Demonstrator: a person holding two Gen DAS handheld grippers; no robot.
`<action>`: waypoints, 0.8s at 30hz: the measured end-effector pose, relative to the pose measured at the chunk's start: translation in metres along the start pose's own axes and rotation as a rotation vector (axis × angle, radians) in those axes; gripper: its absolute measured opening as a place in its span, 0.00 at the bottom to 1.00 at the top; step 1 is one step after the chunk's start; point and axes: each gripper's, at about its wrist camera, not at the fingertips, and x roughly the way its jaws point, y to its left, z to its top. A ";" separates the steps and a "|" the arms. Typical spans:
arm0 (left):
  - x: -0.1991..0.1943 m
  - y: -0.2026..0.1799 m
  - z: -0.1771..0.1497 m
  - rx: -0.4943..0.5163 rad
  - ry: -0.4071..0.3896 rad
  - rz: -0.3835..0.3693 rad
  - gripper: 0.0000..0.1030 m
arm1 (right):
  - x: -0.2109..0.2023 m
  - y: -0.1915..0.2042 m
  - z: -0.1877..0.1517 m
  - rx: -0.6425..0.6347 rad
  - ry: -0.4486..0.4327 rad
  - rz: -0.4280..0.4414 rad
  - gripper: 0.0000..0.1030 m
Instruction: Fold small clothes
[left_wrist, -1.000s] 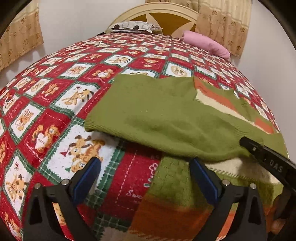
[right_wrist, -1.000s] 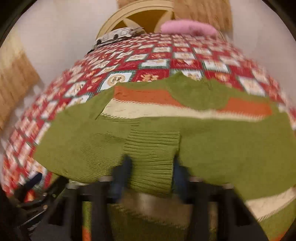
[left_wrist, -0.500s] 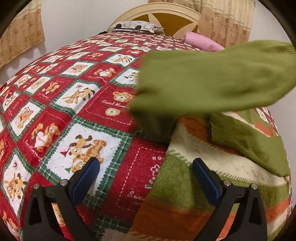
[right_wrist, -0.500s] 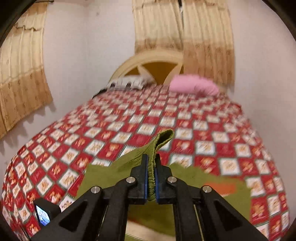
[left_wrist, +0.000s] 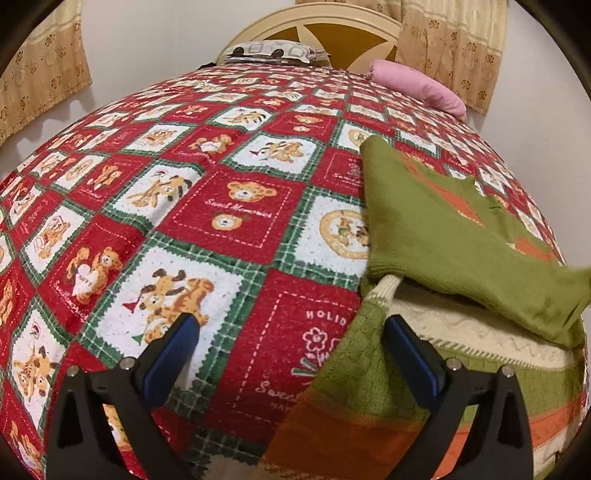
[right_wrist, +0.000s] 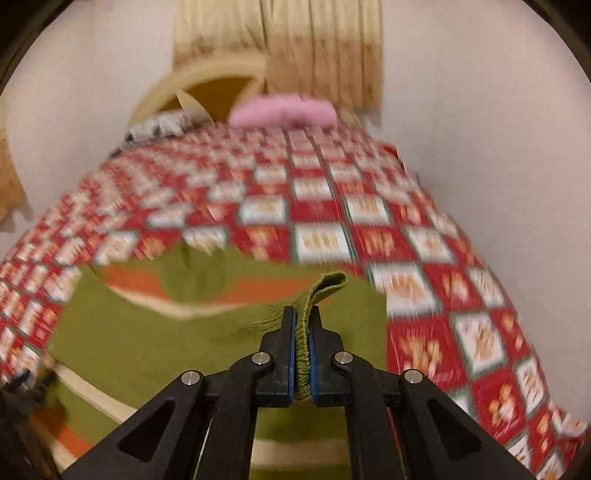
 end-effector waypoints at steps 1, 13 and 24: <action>0.000 0.000 0.000 0.001 0.001 0.002 1.00 | 0.012 -0.005 -0.011 0.014 0.034 -0.007 0.05; 0.021 -0.031 0.036 0.090 0.047 0.186 1.00 | -0.029 -0.044 -0.035 0.132 -0.023 -0.037 0.10; 0.025 0.000 0.034 -0.009 0.066 0.115 1.00 | 0.020 0.008 -0.056 0.018 0.102 0.115 0.11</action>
